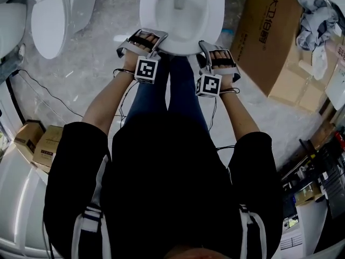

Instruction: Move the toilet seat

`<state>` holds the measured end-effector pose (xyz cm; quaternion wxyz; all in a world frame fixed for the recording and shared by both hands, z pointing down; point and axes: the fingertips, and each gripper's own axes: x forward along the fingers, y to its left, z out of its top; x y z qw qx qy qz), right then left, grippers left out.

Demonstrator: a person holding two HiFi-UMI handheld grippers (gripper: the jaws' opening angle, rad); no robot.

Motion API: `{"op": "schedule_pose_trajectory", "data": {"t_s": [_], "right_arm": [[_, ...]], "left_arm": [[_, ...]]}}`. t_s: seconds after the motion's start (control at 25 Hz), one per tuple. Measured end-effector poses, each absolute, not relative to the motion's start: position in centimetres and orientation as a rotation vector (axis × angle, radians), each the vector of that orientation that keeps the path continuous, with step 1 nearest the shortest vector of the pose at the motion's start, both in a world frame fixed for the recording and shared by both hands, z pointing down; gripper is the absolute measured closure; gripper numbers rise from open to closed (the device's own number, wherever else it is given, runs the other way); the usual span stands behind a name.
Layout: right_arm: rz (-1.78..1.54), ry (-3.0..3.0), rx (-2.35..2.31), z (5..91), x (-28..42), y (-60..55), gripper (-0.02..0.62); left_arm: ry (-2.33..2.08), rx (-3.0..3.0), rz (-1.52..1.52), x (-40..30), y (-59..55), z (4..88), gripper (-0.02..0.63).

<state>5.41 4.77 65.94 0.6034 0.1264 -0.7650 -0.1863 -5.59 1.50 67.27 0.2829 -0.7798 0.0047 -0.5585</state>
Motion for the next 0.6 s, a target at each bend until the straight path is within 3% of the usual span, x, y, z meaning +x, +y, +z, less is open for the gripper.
{"op": "schedule_pose_trajectory", "data": {"t_s": [0.24,0.6], "right_arm": [[-0.441,-1.748,0.357,63.8,5.2,2.8,0.296],[-0.498,-1.701,0.399,61.0,5.9,-0.1,0.356]], "left_arm": [[0.095,-2.058,-1.495,-5.6,-0.5,64.3,0.456],[0.150,-2.088,-1.494,-5.1,-2.1,61.5,0.480]]}}
